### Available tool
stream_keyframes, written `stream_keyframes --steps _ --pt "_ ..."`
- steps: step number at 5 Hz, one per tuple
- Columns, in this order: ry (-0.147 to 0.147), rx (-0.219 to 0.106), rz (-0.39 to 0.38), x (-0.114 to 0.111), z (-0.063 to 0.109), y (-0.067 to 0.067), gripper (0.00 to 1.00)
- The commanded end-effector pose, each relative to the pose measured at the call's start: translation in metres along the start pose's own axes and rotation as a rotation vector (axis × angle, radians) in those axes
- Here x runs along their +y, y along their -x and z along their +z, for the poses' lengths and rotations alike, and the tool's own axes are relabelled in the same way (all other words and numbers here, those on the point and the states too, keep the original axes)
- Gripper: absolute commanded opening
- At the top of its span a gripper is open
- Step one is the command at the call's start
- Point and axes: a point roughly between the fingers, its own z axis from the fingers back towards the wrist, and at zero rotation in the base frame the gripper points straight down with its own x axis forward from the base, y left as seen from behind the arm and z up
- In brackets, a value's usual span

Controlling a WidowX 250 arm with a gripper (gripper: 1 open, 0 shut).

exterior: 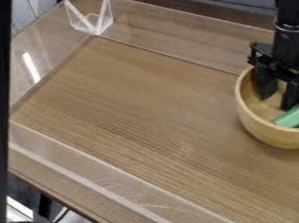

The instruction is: Put the green block in the brown bowl

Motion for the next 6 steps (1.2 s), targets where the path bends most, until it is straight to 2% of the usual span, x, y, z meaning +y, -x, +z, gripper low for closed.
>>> stream_keyframes --steps 1,6 --pt "-0.002 -0.059 0.008 0.003 0.019 -0.009 1.00" --pt "0.002 -0.083 0.042 0.010 0.045 0.000 1.00"
